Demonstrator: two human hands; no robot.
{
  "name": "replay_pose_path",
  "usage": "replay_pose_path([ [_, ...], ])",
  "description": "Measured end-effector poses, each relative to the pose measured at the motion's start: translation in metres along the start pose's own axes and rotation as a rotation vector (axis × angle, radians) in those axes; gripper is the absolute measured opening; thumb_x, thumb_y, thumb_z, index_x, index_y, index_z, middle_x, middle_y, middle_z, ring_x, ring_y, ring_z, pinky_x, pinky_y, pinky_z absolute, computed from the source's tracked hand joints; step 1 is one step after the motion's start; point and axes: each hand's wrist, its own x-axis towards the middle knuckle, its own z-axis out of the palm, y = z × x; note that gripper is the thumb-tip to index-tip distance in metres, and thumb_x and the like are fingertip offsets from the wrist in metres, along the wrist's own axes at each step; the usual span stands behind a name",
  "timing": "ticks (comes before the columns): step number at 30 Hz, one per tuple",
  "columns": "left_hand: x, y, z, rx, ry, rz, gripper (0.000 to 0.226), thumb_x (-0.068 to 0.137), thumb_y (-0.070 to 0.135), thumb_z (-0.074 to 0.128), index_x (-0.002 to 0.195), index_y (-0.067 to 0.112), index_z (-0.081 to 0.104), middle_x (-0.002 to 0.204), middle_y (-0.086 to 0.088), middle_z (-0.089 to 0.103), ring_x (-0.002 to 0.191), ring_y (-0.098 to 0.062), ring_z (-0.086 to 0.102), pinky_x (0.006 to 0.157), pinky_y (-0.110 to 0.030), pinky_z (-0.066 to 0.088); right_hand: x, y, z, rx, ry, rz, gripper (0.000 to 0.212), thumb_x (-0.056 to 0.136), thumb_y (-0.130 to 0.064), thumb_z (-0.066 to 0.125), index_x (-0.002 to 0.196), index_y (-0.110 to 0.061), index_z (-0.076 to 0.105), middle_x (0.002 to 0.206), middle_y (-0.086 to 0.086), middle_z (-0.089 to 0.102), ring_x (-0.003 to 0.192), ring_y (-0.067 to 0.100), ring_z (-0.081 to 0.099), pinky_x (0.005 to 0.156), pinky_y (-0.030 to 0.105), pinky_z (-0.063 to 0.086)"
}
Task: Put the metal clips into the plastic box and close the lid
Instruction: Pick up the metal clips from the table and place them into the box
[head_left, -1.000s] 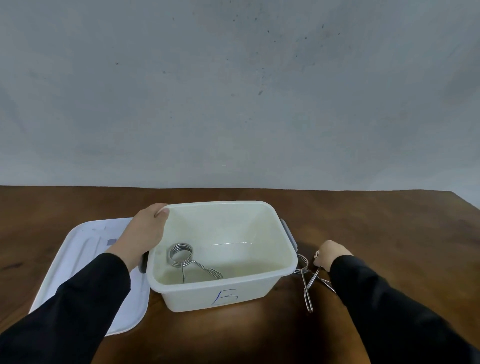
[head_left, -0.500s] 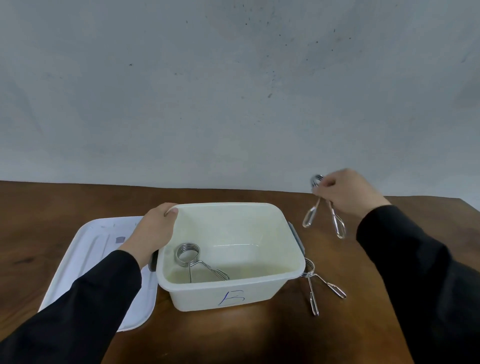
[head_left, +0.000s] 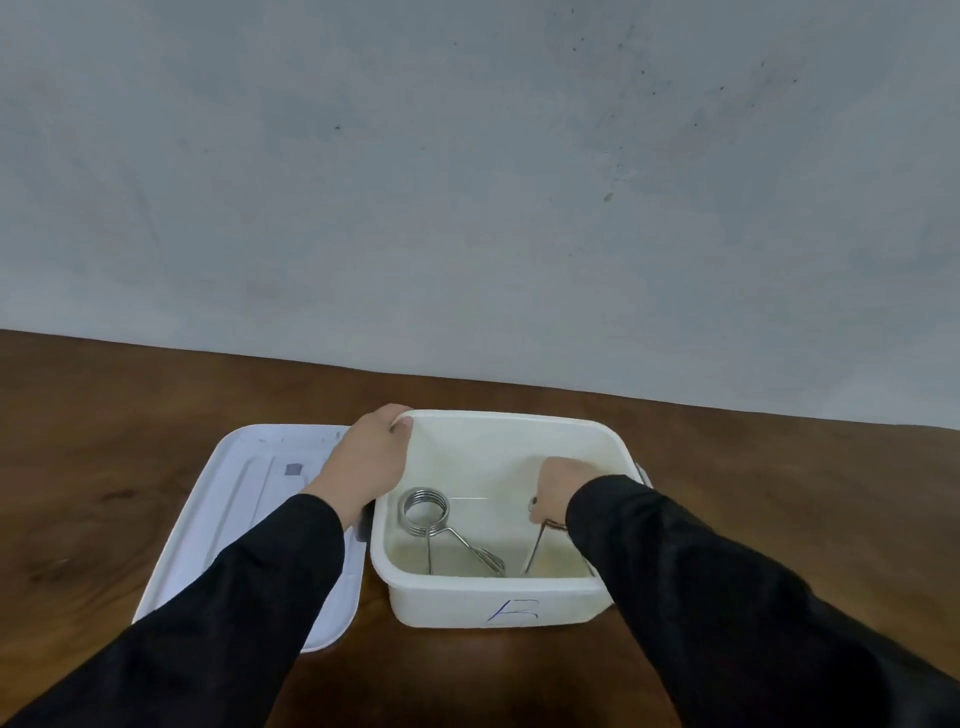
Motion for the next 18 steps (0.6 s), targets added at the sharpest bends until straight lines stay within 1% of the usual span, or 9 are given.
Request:
replay_pose_path([
  [4,-0.001,0.000,0.001,0.026,0.003,-0.004,0.037,0.101,0.030,0.032,0.129,0.022,0.055,0.125,-0.002,0.059,0.099,-0.017,0.048,0.084,-0.031,0.037,0.008,-0.004,0.010,0.014,-0.036,-0.003,0.034,0.086,-0.035,0.074,0.113,-0.015,0.068,0.113,0.007,0.067,0.108,0.031,0.061,0.092,0.039,0.047],
  [8,0.000,-0.002,0.000,0.047,0.001,0.002,0.037,0.101,0.031,0.032,0.129,0.022,0.054,0.127,-0.004,0.060,0.100,-0.018,0.049,0.085,-0.033,0.038,-0.005,-0.003,0.002,-0.012,0.016,-0.035,0.032,0.092,-0.038,0.065,0.111,-0.014,0.070,0.102,0.003,0.065,0.108,0.029,0.063,0.089,0.035,0.044],
  [10,0.000,-0.002,0.000,0.047,-0.007,0.005,0.037,0.101,0.031,0.032,0.129,0.021,0.055,0.126,-0.003,0.061,0.101,-0.018,0.050,0.085,-0.032,0.038,-0.019,0.007,-0.023,0.165,0.163,-0.078,0.032,0.096,-0.037,0.057,0.099,-0.008,0.071,0.091,0.005,0.069,0.093,0.030,0.070,0.085,0.035,0.051],
  [11,0.000,-0.002,0.000,0.046,-0.010,0.008,0.037,0.101,0.030,0.032,0.129,0.021,0.055,0.126,-0.003,0.061,0.101,-0.018,0.050,0.085,-0.032,0.038,-0.028,0.016,-0.039,0.358,0.253,-0.087,0.037,0.097,-0.037,0.055,0.092,-0.004,0.070,0.082,0.007,0.071,0.076,0.030,0.071,0.076,0.034,0.054],
  [12,0.000,-0.001,-0.001,0.045,-0.011,0.012,0.037,0.101,0.030,0.032,0.129,0.021,0.055,0.126,-0.003,0.060,0.101,-0.017,0.050,0.085,-0.031,0.038,-0.037,0.030,-0.055,0.552,0.369,-0.080,0.039,0.097,-0.038,0.055,0.086,-0.004,0.069,0.073,0.007,0.070,0.059,0.028,0.067,0.066,0.034,0.055],
  [13,0.000,-0.001,-0.001,0.041,-0.008,0.014,0.037,0.101,0.029,0.032,0.129,0.020,0.055,0.126,-0.004,0.060,0.101,-0.017,0.049,0.085,-0.031,0.037,-0.047,0.046,-0.069,0.678,0.497,-0.053,0.040,0.096,-0.040,0.054,0.082,-0.005,0.068,0.067,0.006,0.067,0.051,0.025,0.060,0.061,0.035,0.056],
  [14,-0.001,0.000,0.000,0.038,-0.004,0.014,0.037,0.101,0.028,0.032,0.129,0.019,0.055,0.127,-0.004,0.060,0.101,-0.017,0.049,0.085,-0.031,0.037,-0.054,0.065,-0.078,0.734,0.576,-0.012,0.040,0.096,-0.040,0.053,0.080,-0.006,0.068,0.065,0.006,0.066,0.050,0.023,0.057,0.061,0.038,0.057],
  [16,-0.001,0.002,0.000,0.047,0.003,0.016,0.037,0.102,0.027,0.032,0.129,0.018,0.055,0.127,-0.006,0.060,0.099,-0.018,0.047,0.085,-0.031,0.036,-0.066,0.101,-0.078,0.685,0.538,0.085,0.035,0.099,-0.038,0.052,0.084,-0.010,0.069,0.073,0.009,0.070,0.056,0.022,0.061,0.066,0.040,0.060],
  [18,-0.001,0.003,0.001,0.063,0.009,0.022,0.037,0.102,0.026,0.032,0.129,0.017,0.055,0.125,-0.007,0.060,0.099,-0.018,0.047,0.084,-0.031,0.035,-0.071,0.126,-0.056,0.474,0.306,0.167,0.026,0.099,-0.035,0.056,0.097,-0.013,0.069,0.084,0.006,0.071,0.063,0.019,0.064,0.070,0.037,0.060],
])
